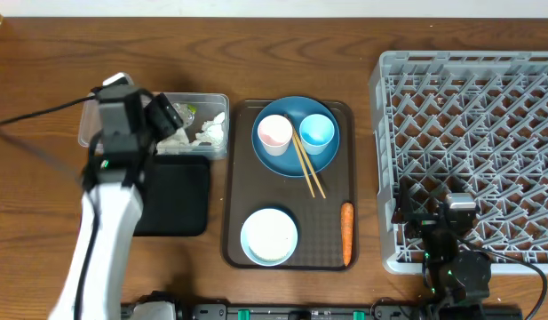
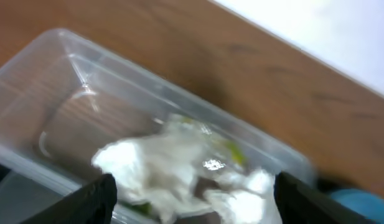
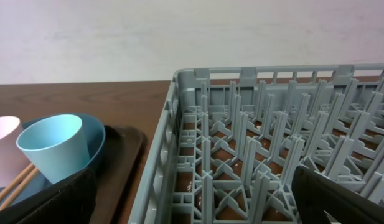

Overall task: Sort waste into correct bins and load items into the dishwasher rack
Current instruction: 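Carry the tissue left and release it into the clear bin, then move the left gripper to the white-and-blue bowl on the tray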

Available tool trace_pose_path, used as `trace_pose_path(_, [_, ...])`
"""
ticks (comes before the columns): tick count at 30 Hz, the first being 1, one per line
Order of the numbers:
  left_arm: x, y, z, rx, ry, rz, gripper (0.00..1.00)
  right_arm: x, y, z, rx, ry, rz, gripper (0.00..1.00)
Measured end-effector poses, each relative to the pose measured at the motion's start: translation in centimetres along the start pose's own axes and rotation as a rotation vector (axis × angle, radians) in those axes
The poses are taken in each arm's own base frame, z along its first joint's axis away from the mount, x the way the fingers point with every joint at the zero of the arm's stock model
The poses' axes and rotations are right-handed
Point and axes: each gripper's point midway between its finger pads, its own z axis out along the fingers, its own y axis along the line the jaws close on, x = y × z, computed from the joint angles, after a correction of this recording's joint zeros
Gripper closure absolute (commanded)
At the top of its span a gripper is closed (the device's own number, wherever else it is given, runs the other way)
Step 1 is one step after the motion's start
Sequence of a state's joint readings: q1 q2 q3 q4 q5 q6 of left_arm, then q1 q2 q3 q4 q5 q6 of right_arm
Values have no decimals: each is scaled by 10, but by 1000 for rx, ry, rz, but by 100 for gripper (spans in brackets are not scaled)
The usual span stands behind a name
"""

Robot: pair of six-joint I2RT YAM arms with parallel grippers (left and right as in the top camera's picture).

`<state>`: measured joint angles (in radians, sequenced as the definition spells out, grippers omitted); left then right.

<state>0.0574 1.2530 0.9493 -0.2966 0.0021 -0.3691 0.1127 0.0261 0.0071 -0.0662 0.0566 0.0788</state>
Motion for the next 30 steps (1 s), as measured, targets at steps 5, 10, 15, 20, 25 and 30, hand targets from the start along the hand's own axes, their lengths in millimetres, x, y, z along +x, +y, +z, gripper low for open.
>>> trace_pose_path(5, [42, -22, -61, 176, 183, -17, 2, 0, 0, 0, 0, -1, 0, 1])
trace_pose_path(10, [103, -17, -100, 206, 446, -68, 1, 0, 0, 0, 0, -1, 0, 1])
trace_pose_path(15, [140, -8, -120, 168, 620, -106, 4, 0, 0, 0, 0, 0, 0, 1])
trace_pose_path(20, [156, -5, -131, 150, 701, -111, 14, 0, 0, 0, 0, 0, 0, 1])
trace_pose_path(25, [168, -18, -138, 190, 740, -36, 28, 0, 0, 0, 0, 0, 0, 1])
trace_pose_path(30, [180, -41, -145, 273, 760, 76, 41, 0, 0, 0, 0, 0, 0, 1])
